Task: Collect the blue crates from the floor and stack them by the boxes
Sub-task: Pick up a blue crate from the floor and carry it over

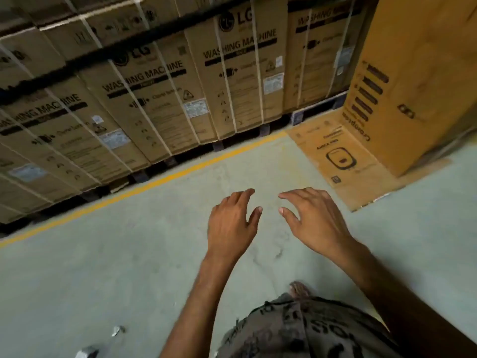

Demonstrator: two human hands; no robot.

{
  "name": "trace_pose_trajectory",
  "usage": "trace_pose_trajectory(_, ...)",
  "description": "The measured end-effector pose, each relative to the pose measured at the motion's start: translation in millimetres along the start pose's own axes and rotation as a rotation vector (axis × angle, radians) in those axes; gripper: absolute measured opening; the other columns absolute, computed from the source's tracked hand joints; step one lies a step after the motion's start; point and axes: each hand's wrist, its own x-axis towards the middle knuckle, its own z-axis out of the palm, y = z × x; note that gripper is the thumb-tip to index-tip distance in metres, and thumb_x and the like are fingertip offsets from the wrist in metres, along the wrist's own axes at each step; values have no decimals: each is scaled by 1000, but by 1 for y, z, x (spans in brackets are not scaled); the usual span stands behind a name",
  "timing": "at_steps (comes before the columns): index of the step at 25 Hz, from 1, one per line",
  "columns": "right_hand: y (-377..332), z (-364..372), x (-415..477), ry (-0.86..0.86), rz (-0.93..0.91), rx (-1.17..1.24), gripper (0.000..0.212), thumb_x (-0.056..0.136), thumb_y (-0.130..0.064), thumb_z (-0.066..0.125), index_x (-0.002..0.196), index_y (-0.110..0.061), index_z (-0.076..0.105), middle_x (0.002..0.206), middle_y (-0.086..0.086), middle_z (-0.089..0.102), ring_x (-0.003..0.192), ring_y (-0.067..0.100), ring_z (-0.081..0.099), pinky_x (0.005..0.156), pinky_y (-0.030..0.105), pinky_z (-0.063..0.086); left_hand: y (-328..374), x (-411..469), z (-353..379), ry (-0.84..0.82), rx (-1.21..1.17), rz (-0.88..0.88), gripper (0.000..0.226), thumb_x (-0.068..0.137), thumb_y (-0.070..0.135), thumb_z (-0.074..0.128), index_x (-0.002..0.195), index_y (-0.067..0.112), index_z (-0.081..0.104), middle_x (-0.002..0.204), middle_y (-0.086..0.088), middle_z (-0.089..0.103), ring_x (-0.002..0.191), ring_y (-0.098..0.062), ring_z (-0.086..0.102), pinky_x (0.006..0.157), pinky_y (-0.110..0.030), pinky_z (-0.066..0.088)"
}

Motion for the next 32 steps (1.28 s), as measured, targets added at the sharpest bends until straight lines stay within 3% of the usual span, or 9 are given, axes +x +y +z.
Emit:
trace_pose_trajectory(2,-10,8,-24,29,129,31,34,95,-37,62,127,-26,65,125,-7,68,112,19,62,97,37,47,-8,-10,5,-123,-31,40,44,98,53,50,138,34,49,130,12,64,113,-15,64,86,-35,52)
trace_pose_trajectory(5,-30,25,-80,59,460,276,38,96,-39,64,132,-29,61,128,-13,65,116,8,59,99,31,46,-12,-29,20,-297,-171,15,40,95,59,50,132,43,48,124,21,64,109,-6,65,85,-33,54)
trace_pose_trajectory(9,-32,38,-163,142,808,508,44,92,-36,70,133,-28,57,122,-12,68,108,5,65,93,27,51,31,-57,38,-435,-225,250,39,95,57,51,131,42,50,122,22,64,107,-6,65,85,-33,54)
trace_pose_trajectory(12,-18,27,-232,285,955,413,47,92,-36,70,136,-29,55,120,-13,67,108,9,63,94,31,51,83,-83,48,-508,-241,504,44,97,55,50,139,41,45,131,19,61,114,-8,64,88,-34,55)
trace_pose_trajectory(16,0,-6,-333,473,1138,238,50,93,-35,68,140,-28,53,132,-8,62,123,16,56,103,36,46,166,-133,55,-604,-286,848,60,100,50,51,154,39,28,151,14,46,132,-10,50,101,-34,48)
trace_pose_trajectory(20,-5,-43,-458,690,1302,-62,56,93,-26,67,145,-21,48,147,0,50,137,23,43,110,42,40,262,-212,72,-530,-277,1202,69,99,40,56,157,32,21,159,8,35,145,-15,35,111,-40,39)
trace_pose_trajectory(25,-17,-92,-631,770,1510,-349,63,92,-23,66,150,-15,42,157,8,36,147,28,30,113,46,33,399,-361,87,-418,-286,1579,73,100,37,54,160,29,14,167,3,14,155,-22,9,121,-41,21)
trace_pose_trajectory(32,-49,-97,-825,787,1880,-289,63,87,-21,66,146,-17,44,152,6,43,142,28,38,110,47,41,530,-547,115,-491,-355,2016,58,97,38,52,152,27,39,156,5,42,149,-20,30,115,-39,30)
